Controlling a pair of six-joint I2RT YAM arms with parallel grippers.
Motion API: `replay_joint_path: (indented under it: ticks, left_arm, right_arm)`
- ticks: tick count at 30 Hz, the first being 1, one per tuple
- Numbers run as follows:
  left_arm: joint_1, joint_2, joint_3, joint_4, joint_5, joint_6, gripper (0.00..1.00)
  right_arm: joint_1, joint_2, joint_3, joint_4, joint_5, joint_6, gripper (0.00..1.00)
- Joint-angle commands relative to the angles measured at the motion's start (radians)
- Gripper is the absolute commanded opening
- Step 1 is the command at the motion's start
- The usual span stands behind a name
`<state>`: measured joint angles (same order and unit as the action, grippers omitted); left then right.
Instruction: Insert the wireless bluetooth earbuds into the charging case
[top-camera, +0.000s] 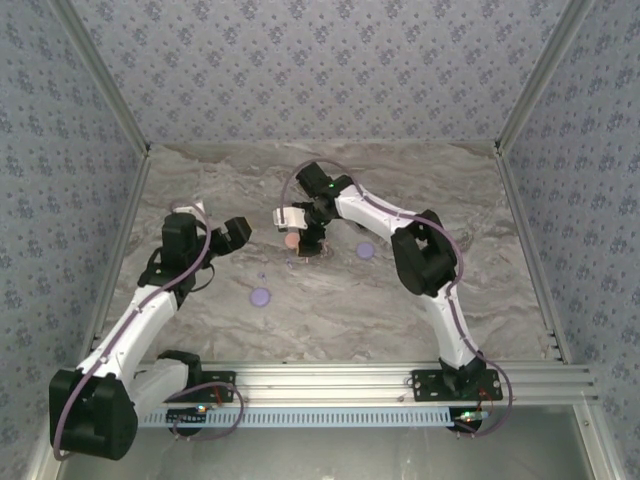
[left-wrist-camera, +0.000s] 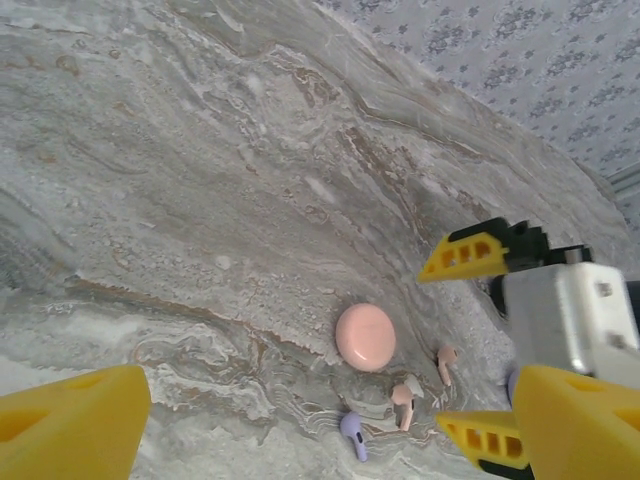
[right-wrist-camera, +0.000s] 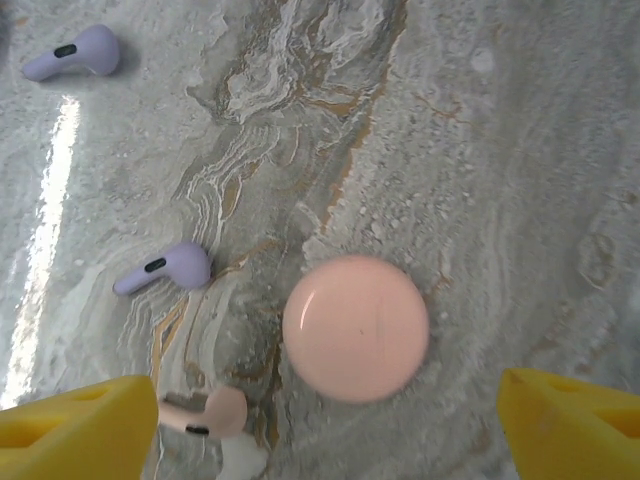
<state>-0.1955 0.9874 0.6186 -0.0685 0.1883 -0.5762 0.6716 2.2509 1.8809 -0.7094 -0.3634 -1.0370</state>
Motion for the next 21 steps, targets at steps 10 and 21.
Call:
replay_joint_path:
  ticks: [10, 21]
  left_arm:
    - [0.013, -0.026, -0.01, -0.027, -0.019, 0.012, 0.94]
    - [0.014, -0.028, -0.014, -0.028, -0.021, 0.012, 0.95]
  right_arm:
    - [0.01, 0.119, 0.132, -0.072, 0.04, 0.0, 0.83]
    - [0.028, 0.198, 0.213, -0.116, 0.066, 0.011, 0.71]
